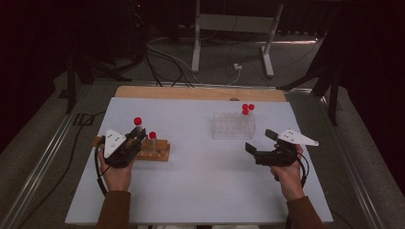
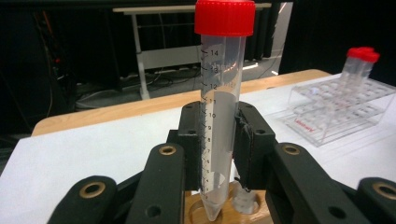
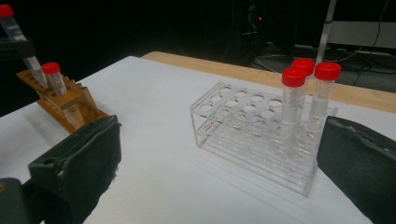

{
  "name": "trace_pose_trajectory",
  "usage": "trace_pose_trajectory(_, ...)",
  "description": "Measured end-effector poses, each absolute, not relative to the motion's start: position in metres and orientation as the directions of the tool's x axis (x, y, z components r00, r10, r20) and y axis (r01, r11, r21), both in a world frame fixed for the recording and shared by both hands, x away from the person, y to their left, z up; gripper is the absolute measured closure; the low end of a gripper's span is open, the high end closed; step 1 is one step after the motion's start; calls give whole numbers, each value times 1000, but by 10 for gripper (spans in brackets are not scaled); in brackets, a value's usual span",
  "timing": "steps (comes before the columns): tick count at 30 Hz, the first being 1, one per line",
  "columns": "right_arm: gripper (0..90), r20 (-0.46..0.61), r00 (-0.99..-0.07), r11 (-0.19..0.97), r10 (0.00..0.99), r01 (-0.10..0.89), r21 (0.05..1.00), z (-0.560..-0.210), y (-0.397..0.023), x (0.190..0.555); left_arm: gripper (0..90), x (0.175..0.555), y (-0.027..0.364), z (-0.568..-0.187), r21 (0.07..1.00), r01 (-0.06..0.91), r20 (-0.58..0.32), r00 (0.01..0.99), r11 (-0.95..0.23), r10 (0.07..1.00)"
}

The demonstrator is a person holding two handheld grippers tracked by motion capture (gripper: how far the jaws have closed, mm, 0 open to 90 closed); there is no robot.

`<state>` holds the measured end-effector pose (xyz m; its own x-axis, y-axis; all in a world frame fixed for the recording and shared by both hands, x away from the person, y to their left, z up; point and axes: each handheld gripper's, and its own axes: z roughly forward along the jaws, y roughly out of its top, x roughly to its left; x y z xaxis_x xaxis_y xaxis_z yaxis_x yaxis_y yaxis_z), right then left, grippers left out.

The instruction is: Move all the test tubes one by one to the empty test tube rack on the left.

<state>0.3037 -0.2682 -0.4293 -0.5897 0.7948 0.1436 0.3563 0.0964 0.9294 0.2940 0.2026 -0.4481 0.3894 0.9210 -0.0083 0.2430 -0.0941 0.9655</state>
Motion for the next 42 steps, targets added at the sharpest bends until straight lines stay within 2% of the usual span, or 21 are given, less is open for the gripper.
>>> trace_pose_trajectory(9,0,148,-592,94,792,358,929,-430,-269,304,748,298,206,-467,947,307,-31,370,-90,929)
trace_pose_trajectory(15,0,150,-596,93,789,357,929,-430,-268,303,749,298,199,-477,926,353,0,359,-136,933)
trace_pose_trajectory(24,0,152,-600,93,786,357,929,-429,-268,303,746,297,197,-482,920,364,4,353,-141,936)
trace_pose_trajectory(33,0,156,-599,86,786,355,931,-429,-269,303,703,295,197,-482,922,362,0,352,-137,936)
trace_pose_trajectory(37,0,155,-597,85,787,355,931,-428,-270,303,575,292,201,-480,920,376,-33,361,-113,932)
trace_pose_trajectory(42,0,153,-595,80,789,346,935,-423,-271,302,288,286,205,-473,921,378,-50,349,-92,936)
